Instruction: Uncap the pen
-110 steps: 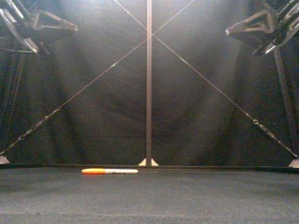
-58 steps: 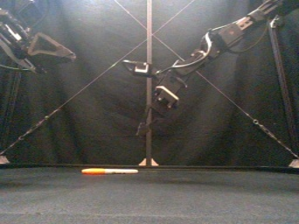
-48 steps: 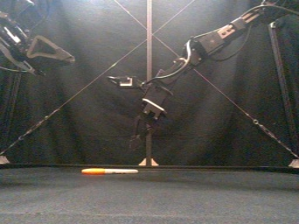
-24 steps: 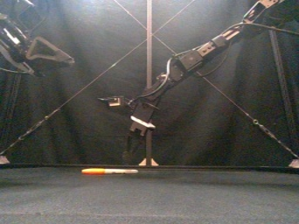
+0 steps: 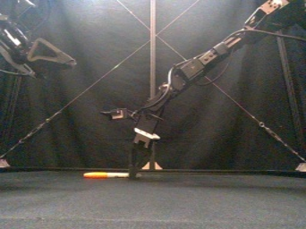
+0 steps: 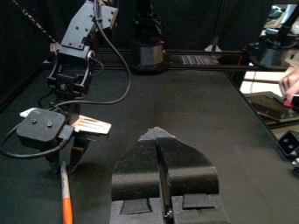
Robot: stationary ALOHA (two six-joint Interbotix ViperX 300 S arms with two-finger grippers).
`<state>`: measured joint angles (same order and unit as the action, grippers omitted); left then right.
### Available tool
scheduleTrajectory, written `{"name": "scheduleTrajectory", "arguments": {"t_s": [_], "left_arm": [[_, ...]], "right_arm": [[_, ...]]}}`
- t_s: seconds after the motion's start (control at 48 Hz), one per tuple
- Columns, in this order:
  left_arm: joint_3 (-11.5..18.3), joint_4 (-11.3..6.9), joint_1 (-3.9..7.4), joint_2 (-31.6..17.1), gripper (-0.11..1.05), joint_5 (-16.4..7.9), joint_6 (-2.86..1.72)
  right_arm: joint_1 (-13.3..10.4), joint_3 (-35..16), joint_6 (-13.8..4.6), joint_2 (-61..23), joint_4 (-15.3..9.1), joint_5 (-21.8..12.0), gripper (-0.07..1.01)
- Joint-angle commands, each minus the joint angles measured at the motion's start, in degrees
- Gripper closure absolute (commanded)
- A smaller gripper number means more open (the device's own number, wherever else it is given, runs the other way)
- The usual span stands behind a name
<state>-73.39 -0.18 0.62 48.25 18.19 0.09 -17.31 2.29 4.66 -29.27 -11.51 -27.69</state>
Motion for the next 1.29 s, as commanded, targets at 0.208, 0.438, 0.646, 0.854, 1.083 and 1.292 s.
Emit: {"name": "scheduleTrajectory", "arguments": {"t_s": [0.208, 0.438, 0.646, 0.854, 1.083, 1.292], "left_arm": [[0.70, 0.00, 0.97, -0.09, 0.94, 0.26, 0.09], [0.88, -0.35, 2.02, -0.09, 0.91, 0.35, -0.18], [0.97, -3.16, 3.08, -0.18, 0.71, 0.53, -0.26], [1.05, -5.98, 3.96, -0.18, 0.39, 0.62, -0.09], [0.97, -7.21, 4.39, -1.49, 0.13, 3.78, -0.18], [1.67, -7.73, 4.75, -6.59, 0.06, 6.68, 0.26]], "right_arm": [[-0.44, -1.32, 0.00, 0.97, 0.26, -1.05, 0.28], [0.09, -0.44, 0.00, 1.49, 0.00, -3.69, 0.44], [1.76, 2.72, -0.35, 6.77, -0.09, -3.52, 0.47], [4.04, 7.65, -0.70, 15.73, -0.53, -0.70, 0.47], [7.56, 12.39, -1.32, 22.32, -0.97, 3.96, 0.47], [10.72, 13.89, -1.41, 24.87, -1.49, 5.36, 0.48]]}}
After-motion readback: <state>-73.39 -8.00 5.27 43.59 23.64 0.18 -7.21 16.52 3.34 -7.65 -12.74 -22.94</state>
